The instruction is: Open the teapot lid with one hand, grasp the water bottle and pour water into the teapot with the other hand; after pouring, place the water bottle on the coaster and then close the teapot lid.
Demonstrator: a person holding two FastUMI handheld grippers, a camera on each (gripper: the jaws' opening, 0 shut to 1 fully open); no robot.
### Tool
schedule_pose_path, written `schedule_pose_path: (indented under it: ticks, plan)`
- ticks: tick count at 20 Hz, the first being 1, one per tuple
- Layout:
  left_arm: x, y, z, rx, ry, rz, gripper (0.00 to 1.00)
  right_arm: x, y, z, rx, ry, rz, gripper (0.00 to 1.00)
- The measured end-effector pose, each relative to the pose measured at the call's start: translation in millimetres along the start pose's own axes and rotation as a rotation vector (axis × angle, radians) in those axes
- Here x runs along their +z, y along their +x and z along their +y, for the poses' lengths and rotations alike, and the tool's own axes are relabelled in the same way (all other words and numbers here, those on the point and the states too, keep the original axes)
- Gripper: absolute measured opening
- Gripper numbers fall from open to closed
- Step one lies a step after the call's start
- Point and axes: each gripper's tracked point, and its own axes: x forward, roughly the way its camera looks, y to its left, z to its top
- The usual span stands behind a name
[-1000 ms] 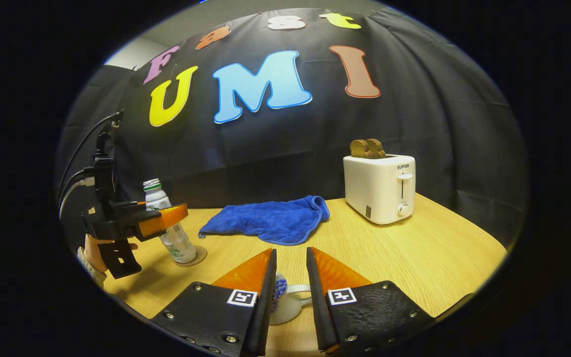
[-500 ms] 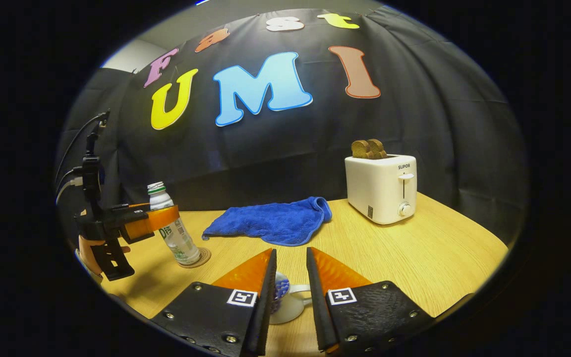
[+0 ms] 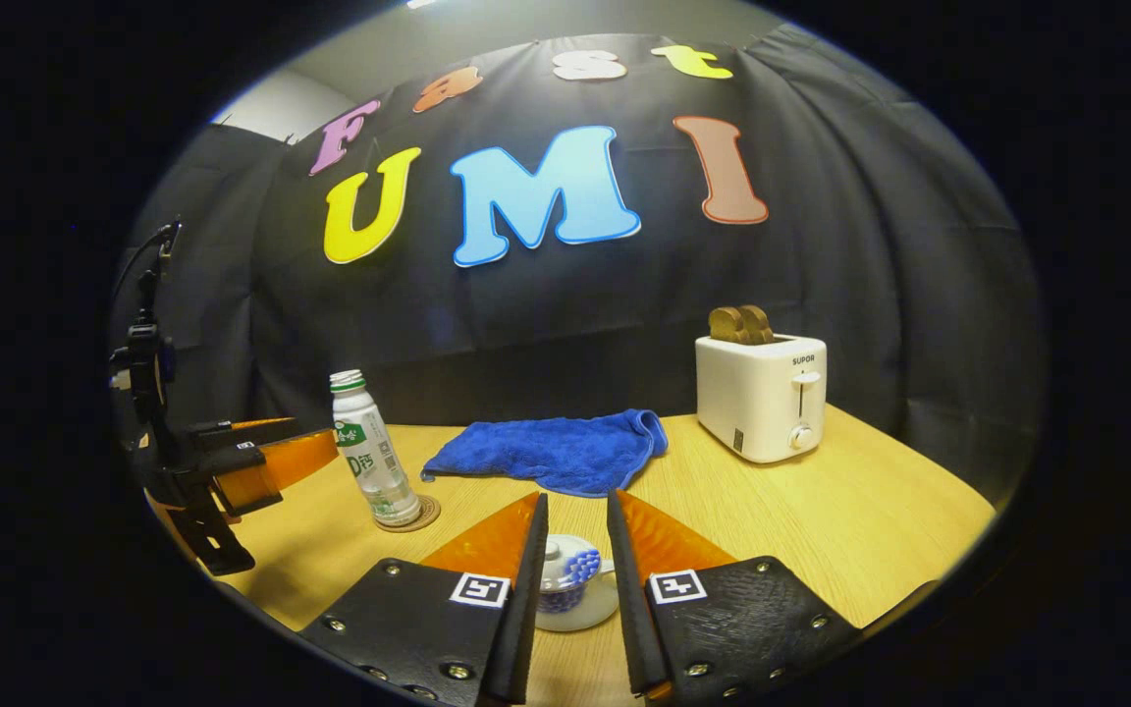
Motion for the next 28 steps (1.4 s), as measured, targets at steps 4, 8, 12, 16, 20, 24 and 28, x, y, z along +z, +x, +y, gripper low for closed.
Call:
schedule_pose_path:
  ticks: [4,8,12,16,20,24,28]
  plan:
    - [-4.6,-39.1,-13.2,0.008,0.0,-0.026,1.0,-3.2,-21.8,10.0,0.002,-0.015,-0.006,0.37]
    - [-20.3,-59.3,-25.7,0.023,-0.012,-0.042,1.0,-7.4,-43.1,17.2,-0.002,-0.03,-0.012,0.37]
    - [-32.2,-83.6,-31.7,0.056,-0.017,-0.046,0.96,-3.4,-61.9,19.3,-0.017,-0.063,-0.037,0.37]
    - [-36.2,-94.4,-31.4,0.074,-0.054,-0.056,1.0,-1.9,-71.3,20.5,-0.028,-0.072,-0.056,0.37]
    - [-33.4,-97.5,-30.3,0.085,-0.049,-0.064,1.0,1.6,-74.8,17.5,-0.038,-0.067,-0.065,0.37]
    - [-25.8,-96.4,-38.2,0.084,-0.053,-0.082,0.96,7.7,-78.4,9.2,-0.055,-0.072,-0.081,0.37]
    - [-13.7,-98.0,-48.5,0.095,-0.066,-0.111,1.0,11.2,-80.7,-0.6,-0.065,-0.071,-0.09,0.37]
